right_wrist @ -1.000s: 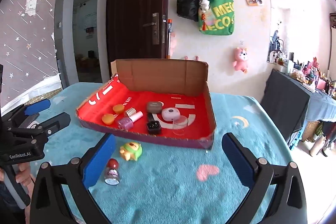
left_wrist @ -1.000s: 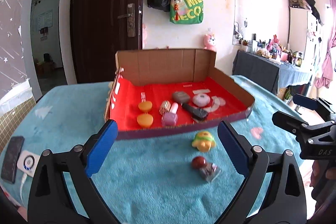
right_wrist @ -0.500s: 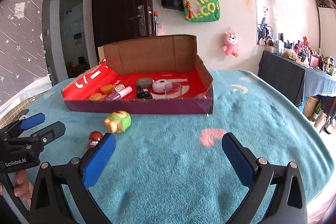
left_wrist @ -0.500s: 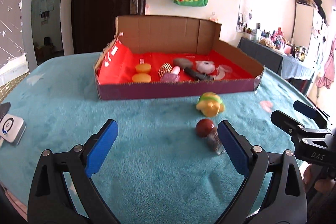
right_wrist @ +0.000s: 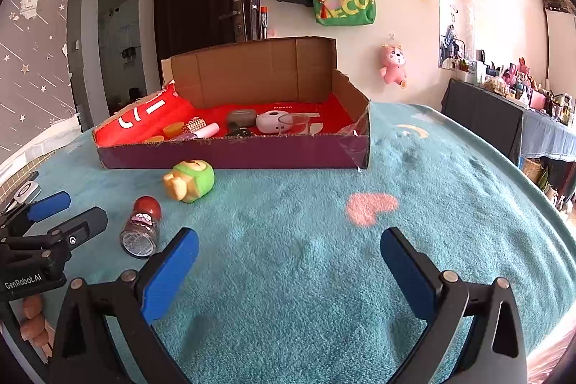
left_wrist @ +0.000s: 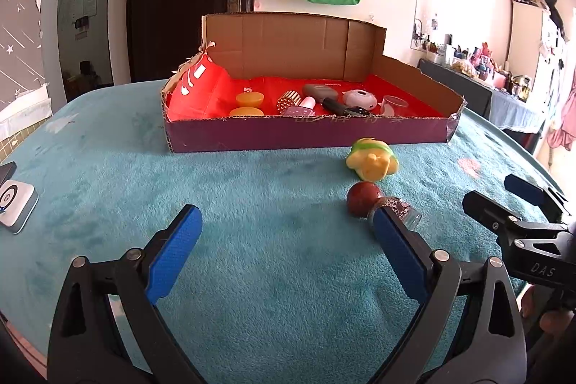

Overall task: Organize rigid objects
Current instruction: 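Grasp the green bear figure with the right tool while the left tool grasps the red-capped glitter jar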

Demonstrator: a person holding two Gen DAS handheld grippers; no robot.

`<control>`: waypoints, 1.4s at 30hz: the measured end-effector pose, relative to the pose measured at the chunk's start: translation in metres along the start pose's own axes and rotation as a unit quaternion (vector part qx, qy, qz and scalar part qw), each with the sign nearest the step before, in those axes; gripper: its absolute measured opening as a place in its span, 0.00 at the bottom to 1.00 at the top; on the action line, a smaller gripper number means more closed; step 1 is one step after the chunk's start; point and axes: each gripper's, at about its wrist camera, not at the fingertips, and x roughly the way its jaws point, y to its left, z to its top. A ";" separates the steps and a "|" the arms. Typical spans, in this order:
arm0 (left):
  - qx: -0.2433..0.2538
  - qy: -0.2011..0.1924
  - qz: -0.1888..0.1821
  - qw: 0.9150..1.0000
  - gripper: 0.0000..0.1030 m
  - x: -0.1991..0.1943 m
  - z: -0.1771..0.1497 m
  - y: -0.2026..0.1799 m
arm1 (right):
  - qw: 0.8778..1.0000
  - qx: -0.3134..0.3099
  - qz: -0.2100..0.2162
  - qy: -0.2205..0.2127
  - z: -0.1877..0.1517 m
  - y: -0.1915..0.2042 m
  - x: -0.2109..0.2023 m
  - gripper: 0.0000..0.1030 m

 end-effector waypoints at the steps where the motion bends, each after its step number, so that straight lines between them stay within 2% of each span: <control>1: 0.000 0.000 0.000 1.000 0.94 0.000 0.000 0.000 | 1.000 0.003 0.001 0.001 -0.001 0.000 0.001 1.00; 29: 0.000 0.017 -0.001 1.000 0.94 0.006 0.008 -0.005 | 1.000 0.019 0.011 0.011 0.004 -0.008 0.008 1.00; 37: 0.006 0.040 -0.029 0.999 0.94 0.020 0.025 -0.024 | 1.000 0.025 0.005 0.010 0.015 -0.023 0.008 1.00; 42: 0.031 0.093 -0.041 0.994 0.94 0.041 0.030 -0.040 | 0.999 0.045 0.001 0.011 0.023 -0.039 0.008 1.00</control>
